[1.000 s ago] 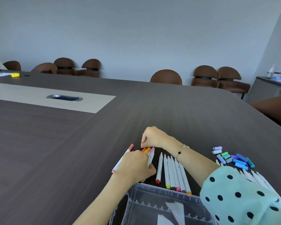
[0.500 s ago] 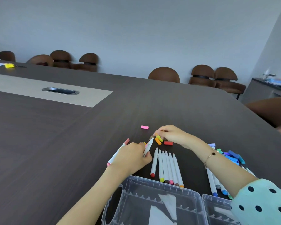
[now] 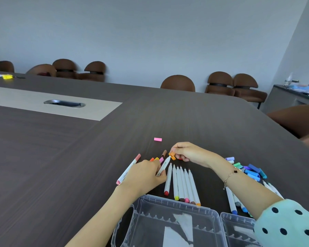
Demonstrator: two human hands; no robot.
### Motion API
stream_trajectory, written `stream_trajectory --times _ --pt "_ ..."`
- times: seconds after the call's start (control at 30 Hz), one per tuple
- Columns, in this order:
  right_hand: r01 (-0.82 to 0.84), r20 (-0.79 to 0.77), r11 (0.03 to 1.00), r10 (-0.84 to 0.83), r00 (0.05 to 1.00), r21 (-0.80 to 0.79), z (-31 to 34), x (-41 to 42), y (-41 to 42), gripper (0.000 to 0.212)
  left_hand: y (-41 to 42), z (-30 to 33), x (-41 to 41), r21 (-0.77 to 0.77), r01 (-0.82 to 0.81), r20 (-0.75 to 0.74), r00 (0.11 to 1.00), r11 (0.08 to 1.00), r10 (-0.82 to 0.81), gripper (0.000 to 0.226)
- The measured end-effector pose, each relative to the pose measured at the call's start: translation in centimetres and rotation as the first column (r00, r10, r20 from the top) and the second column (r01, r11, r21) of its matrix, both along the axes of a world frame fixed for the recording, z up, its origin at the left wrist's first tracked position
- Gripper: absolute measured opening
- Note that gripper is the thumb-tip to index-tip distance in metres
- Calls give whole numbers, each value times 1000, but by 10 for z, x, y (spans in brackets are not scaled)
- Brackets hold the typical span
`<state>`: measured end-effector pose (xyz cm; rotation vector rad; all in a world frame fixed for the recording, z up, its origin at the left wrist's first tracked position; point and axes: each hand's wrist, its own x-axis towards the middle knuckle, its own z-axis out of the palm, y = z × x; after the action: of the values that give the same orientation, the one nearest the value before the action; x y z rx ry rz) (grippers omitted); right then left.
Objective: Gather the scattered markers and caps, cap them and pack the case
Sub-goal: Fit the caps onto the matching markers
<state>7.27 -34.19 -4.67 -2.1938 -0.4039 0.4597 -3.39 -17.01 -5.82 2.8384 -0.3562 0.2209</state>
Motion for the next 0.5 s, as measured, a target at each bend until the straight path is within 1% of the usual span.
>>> stream_trajectory --times 0.13,0.23,0.3,0.37,0.43,0.5 --pt "-59 -32 998 60 998 13 1 -6 3 19 0 -3 1 -15 14 -20 1000 1000 -14 23" --pt "-63 -56 998 63 996 -7 3 -10 11 22 0 -6 2 -100 23 -67 997 995 -30 32" --pt "-25 -74 999 27 997 30 3 -11 18 21 1 -6 5 -163 11 -82 996 986 -25 34" --pt "29 -69 999 -27 997 27 8 -12 27 18 2 -6 8 -192 -10 -82 997 981 -5 31" --pt "83 -40 996 -85 996 -40 14 -15 38 16 4 -7 10 -206 -30 -83 996 978 13 26" --pt "109 -6 989 -111 994 -102 18 -16 46 15 6 -9 12 -218 -32 -79 997 975 16 29"
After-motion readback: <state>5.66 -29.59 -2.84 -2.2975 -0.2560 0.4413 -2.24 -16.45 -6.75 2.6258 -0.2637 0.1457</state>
